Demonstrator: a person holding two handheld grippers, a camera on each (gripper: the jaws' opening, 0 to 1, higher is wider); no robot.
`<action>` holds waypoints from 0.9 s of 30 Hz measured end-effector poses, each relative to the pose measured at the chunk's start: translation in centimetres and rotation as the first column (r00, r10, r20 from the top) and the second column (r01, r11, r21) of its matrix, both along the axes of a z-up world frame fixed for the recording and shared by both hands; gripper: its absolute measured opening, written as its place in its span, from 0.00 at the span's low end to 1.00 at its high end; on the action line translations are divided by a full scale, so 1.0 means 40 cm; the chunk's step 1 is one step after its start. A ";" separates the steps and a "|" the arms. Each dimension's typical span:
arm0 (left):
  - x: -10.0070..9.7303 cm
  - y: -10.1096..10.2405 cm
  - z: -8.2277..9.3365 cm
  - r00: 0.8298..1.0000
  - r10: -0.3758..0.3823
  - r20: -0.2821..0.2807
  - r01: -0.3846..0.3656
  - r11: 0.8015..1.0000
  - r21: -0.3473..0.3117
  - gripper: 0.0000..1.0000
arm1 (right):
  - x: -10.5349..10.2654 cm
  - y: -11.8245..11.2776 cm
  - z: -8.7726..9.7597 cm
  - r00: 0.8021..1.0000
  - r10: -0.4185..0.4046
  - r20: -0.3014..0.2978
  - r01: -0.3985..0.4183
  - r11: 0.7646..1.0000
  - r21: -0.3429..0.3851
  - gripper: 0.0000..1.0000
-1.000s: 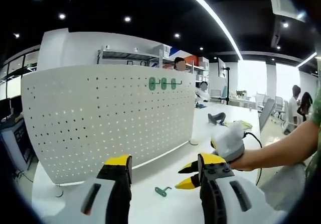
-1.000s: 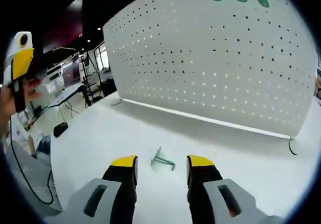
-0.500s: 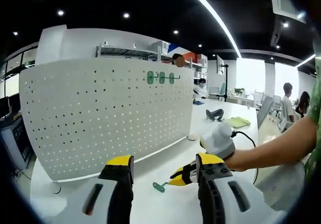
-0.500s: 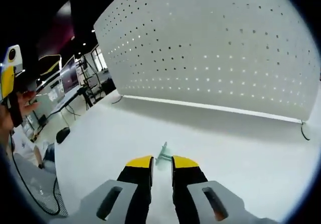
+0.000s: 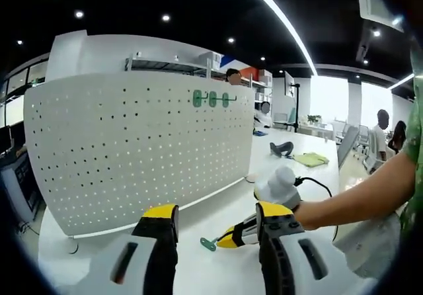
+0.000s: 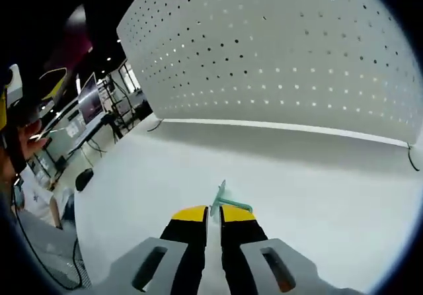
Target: Insert the hook assembly into the mounting plate slot until the hook locks in place.
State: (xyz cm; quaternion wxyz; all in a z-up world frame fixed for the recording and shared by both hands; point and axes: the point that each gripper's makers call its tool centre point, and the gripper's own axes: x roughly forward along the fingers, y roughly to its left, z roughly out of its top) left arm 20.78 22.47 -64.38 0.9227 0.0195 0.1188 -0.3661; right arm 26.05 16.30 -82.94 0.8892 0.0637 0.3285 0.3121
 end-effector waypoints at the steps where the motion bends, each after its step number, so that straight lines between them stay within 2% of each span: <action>1: 0.000 0.000 0.000 1.000 0.000 0.000 0.000 1.000 0.000 0.49 | 0.002 0.000 -0.001 1.000 -0.003 -0.003 0.003 1.000 0.003 0.06; 14: 0.000 0.001 -0.006 1.000 -0.007 -0.008 0.007 1.000 0.003 0.47 | 0.011 0.005 -0.023 1.000 -0.015 -0.026 0.016 1.000 0.004 0.05; 27: 0.006 0.000 -0.018 1.000 -0.014 -0.021 0.014 1.000 0.009 0.45 | 0.031 -0.008 -0.024 1.000 -0.022 0.000 0.022 0.999 -0.023 0.03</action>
